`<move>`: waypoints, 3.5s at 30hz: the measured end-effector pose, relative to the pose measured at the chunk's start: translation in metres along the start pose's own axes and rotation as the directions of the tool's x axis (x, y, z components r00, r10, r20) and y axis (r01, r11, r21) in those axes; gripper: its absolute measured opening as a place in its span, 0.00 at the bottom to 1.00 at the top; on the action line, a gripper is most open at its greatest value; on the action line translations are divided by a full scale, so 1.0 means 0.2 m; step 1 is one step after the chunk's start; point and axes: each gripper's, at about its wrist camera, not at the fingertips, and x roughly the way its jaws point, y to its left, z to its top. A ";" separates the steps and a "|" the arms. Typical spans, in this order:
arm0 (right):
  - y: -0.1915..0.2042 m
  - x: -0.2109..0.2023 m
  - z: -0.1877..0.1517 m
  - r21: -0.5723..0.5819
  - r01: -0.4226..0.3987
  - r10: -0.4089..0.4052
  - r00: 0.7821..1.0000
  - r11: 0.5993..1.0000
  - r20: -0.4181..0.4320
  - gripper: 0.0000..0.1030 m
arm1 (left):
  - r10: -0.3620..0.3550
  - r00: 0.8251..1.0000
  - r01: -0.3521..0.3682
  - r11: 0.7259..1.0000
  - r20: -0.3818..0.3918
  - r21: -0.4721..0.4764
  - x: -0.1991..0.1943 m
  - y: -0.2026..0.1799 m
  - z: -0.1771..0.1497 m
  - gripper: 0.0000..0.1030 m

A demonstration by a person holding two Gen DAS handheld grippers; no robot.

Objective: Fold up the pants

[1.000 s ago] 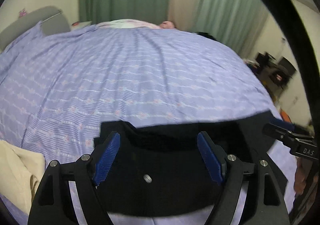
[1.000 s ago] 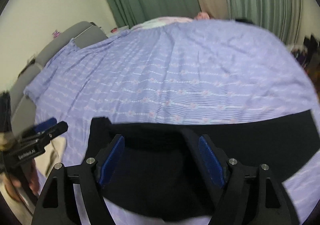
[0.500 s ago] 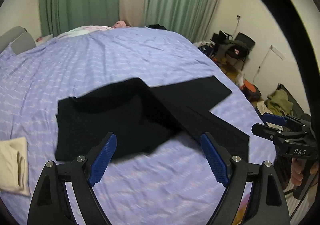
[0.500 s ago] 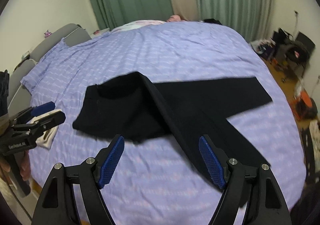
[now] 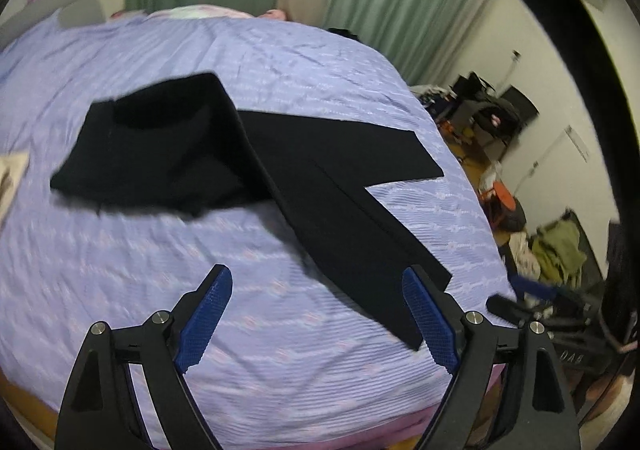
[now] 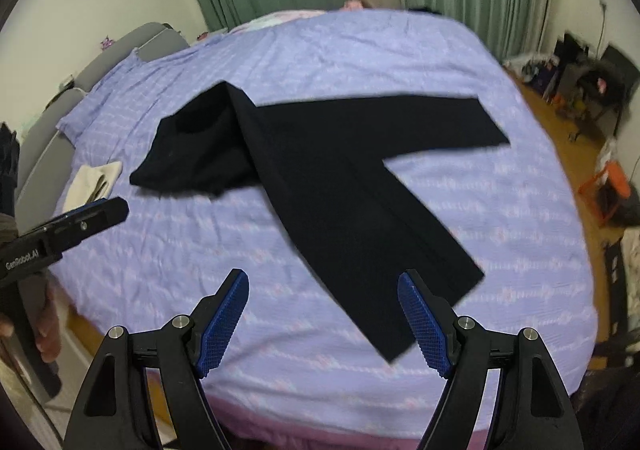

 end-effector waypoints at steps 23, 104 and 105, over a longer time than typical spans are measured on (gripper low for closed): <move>-0.73 0.91 -0.47 0.641 -0.041 0.182 0.971 0.767 -0.156 0.67 | 0.063 0.964 -0.066 0.998 -0.257 -0.004 1.11 0.02 0.01 0.84; 1.12 0.44 0.42 -0.007 -0.072 0.072 0.995 0.997 0.064 0.76 | 0.155 0.980 -0.120 0.961 0.126 -0.250 -0.49 1.69 0.18 0.87; 1.17 0.48 0.43 0.002 -0.059 0.059 0.997 0.998 0.057 0.76 | 0.141 0.983 -0.111 0.965 0.114 -0.239 -0.44 1.76 0.20 0.87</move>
